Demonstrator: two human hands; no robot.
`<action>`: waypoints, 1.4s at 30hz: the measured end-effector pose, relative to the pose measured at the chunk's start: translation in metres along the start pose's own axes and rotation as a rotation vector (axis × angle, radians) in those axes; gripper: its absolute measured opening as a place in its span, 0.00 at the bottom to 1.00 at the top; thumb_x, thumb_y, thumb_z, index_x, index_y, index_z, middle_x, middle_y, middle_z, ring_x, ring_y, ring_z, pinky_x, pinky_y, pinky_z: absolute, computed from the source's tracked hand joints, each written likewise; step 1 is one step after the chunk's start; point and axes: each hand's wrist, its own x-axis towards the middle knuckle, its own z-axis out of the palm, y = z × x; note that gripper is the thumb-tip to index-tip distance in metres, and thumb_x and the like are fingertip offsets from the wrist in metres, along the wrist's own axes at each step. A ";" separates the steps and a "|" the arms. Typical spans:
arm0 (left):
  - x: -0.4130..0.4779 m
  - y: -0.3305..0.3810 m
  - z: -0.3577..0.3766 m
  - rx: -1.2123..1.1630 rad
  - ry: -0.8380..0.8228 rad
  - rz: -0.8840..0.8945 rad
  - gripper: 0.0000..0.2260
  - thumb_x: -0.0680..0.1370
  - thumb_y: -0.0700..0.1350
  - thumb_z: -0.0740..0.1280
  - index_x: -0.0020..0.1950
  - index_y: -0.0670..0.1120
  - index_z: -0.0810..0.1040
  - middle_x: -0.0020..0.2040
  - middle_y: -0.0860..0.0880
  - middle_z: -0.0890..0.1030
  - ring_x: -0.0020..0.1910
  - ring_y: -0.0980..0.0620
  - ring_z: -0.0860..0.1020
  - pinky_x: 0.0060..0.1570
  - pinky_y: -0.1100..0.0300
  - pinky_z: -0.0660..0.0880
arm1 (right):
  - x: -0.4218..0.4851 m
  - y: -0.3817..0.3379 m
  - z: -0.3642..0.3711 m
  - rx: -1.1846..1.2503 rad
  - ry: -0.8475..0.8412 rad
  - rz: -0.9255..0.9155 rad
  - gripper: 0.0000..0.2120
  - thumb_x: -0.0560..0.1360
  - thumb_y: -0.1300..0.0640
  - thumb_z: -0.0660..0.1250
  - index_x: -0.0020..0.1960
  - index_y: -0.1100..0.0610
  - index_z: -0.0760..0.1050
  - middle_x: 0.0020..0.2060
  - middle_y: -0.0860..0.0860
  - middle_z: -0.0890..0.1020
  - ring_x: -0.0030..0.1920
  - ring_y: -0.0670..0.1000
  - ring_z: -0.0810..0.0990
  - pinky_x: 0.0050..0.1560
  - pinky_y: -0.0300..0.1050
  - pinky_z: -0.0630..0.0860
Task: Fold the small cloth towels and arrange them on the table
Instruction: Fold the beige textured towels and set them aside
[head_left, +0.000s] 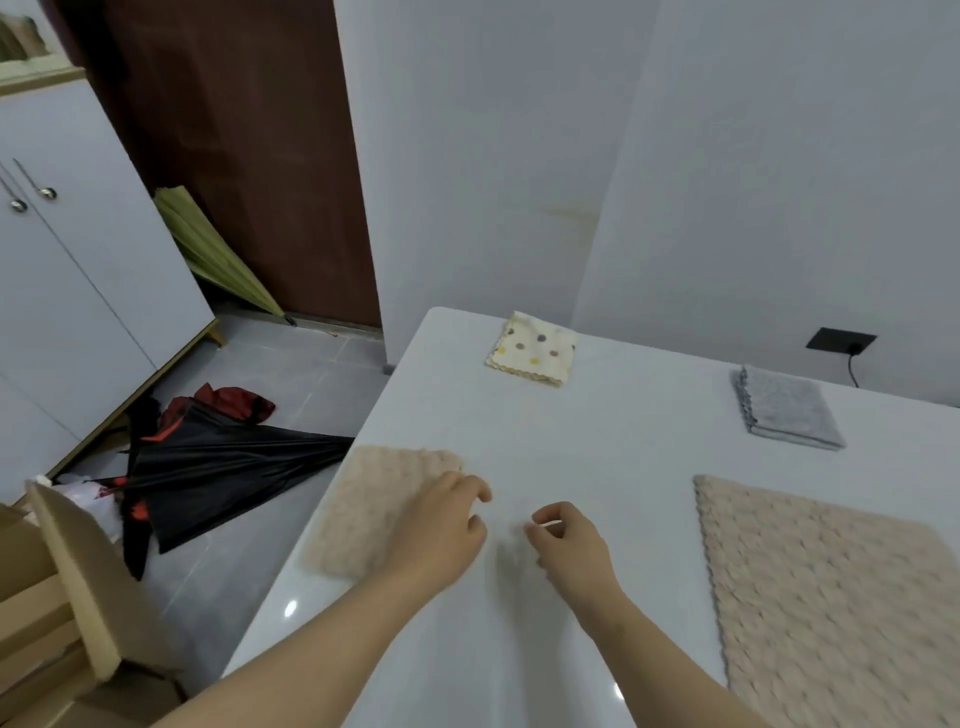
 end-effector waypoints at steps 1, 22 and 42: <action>-0.001 0.014 0.007 -0.037 -0.027 0.028 0.14 0.77 0.42 0.57 0.61 0.51 0.71 0.63 0.54 0.71 0.60 0.55 0.70 0.55 0.63 0.68 | -0.002 0.005 -0.014 0.018 0.023 -0.004 0.01 0.76 0.56 0.61 0.47 0.52 0.72 0.42 0.50 0.78 0.40 0.50 0.77 0.39 0.40 0.72; -0.097 0.199 0.213 0.009 -0.011 0.219 0.18 0.70 0.56 0.58 0.58 0.54 0.75 0.59 0.61 0.72 0.60 0.61 0.66 0.58 0.72 0.61 | -0.078 0.191 -0.239 -0.383 0.056 -0.312 0.06 0.74 0.58 0.62 0.40 0.49 0.72 0.38 0.45 0.77 0.42 0.48 0.75 0.45 0.42 0.73; -0.126 0.176 0.244 0.144 0.288 0.402 0.06 0.77 0.49 0.63 0.46 0.48 0.76 0.44 0.54 0.79 0.45 0.54 0.74 0.43 0.63 0.67 | -0.104 0.248 -0.215 -0.671 0.419 -0.806 0.11 0.75 0.51 0.62 0.55 0.53 0.75 0.53 0.47 0.78 0.53 0.51 0.72 0.53 0.42 0.65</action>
